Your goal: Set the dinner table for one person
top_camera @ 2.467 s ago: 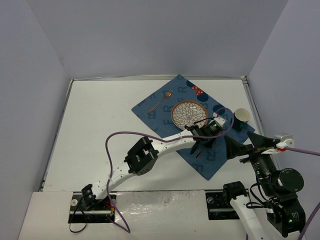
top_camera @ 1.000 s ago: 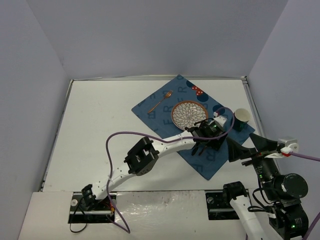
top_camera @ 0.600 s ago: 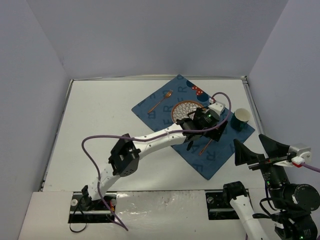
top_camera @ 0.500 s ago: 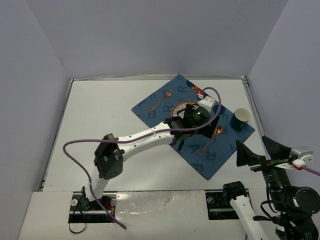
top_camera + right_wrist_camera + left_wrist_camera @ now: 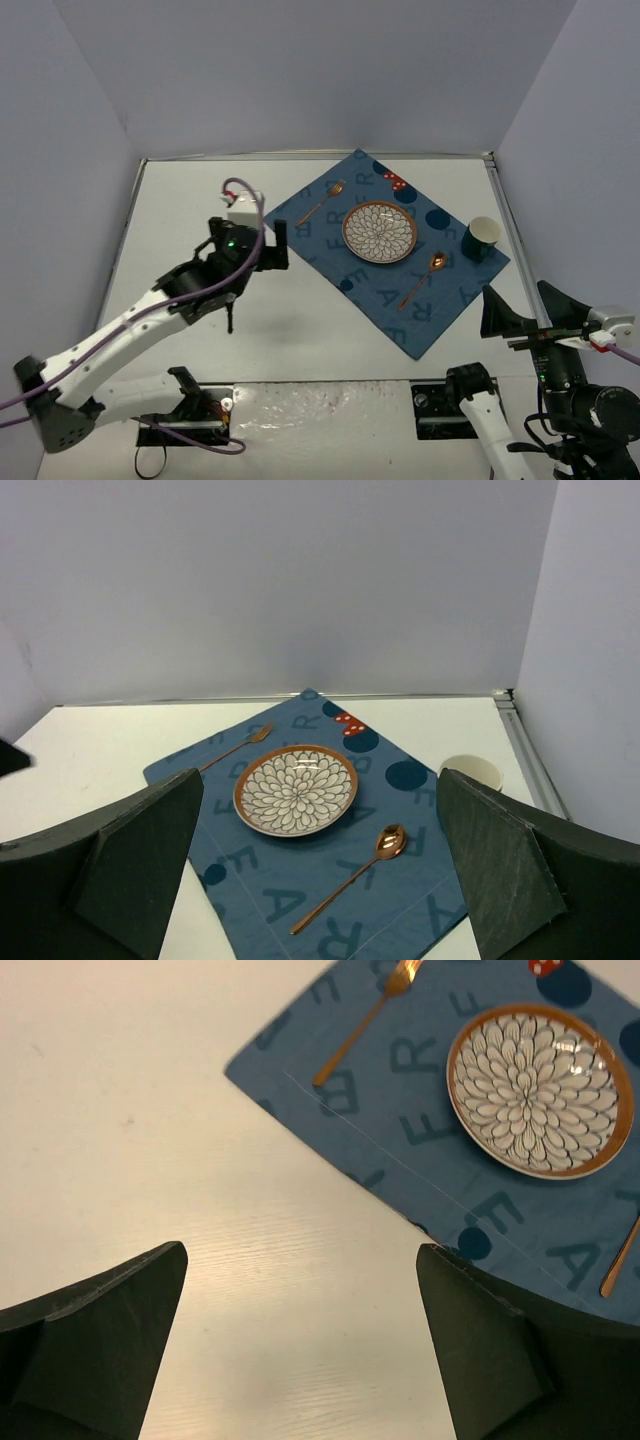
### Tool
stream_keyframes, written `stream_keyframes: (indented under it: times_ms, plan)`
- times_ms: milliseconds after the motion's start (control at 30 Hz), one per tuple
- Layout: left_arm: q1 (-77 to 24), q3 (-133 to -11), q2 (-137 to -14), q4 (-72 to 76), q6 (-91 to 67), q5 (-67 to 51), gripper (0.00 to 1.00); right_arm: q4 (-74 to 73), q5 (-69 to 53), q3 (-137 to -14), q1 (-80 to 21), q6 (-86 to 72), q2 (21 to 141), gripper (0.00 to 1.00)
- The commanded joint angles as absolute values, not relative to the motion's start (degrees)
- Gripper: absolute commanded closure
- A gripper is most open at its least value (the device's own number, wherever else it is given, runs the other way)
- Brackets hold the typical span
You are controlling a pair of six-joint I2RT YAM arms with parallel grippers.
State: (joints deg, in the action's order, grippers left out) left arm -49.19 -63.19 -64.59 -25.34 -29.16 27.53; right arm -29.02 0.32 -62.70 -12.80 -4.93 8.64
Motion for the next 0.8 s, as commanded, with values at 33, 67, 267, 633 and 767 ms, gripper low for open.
stream_keyframes:
  times_ms: [33, 67, 267, 633, 767]
  plan:
    - [-45.45, -59.82, -47.12, -33.26, -25.50, 38.14, 0.03, -26.67, 3.52, -63.11, -13.10, -2.29, 9.10, 0.00]
    - [-45.08, -59.06, -45.00, -34.22, -25.03, 39.05, 0.03, -26.75, 3.74, -62.92, -13.11, -2.14, 8.76, 0.00]
    - [-42.98, -54.71, -34.01, -37.53, -19.48, 44.27, 0.03, -27.15, 7.05, -61.37, -13.18, -0.63, 6.17, 0.00]
    - [-42.89, -48.89, -22.77, -36.96, -17.65, 49.48, 0.03, -27.20, 10.41, -60.44, -13.27, -0.62, 6.02, 0.00]
    - [-42.89, -47.98, -21.36, -35.49, -17.57, 51.23, 0.03, -27.16, 9.84, -60.38, -13.27, -0.62, 6.51, 0.00]
